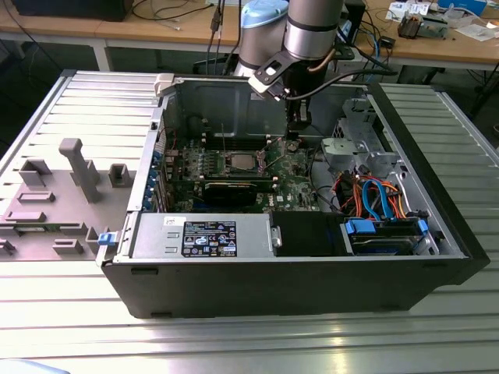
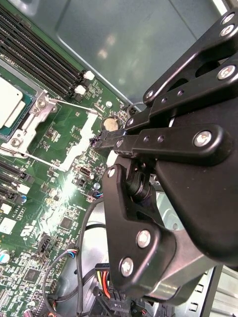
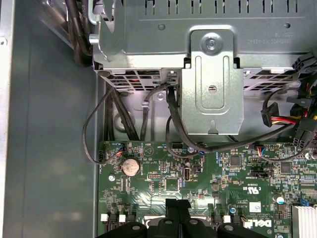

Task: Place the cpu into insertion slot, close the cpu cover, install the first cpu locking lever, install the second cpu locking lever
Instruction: 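Close the cpu cover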

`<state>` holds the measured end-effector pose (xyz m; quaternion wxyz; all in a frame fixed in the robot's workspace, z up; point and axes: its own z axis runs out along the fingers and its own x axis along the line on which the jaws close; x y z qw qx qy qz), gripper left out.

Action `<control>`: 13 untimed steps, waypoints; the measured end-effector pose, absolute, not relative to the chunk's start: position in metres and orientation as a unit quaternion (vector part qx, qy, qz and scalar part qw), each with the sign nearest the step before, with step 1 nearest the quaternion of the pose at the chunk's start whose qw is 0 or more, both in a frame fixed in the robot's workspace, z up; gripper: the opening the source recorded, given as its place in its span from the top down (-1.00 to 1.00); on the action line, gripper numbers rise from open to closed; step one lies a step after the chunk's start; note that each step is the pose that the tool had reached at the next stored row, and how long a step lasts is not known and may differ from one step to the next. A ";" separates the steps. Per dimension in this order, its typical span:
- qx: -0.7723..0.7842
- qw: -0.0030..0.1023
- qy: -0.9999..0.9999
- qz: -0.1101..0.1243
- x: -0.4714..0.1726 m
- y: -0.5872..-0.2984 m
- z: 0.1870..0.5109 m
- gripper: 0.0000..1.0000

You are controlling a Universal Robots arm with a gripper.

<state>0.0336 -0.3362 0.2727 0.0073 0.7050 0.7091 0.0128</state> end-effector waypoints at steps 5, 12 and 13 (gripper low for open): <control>0.705 0.007 0.709 0.013 0.034 -0.336 0.272 0.79; 0.705 0.007 0.709 0.012 0.042 -0.336 0.261 0.79; 0.705 0.006 0.709 0.012 0.042 -0.336 0.260 0.79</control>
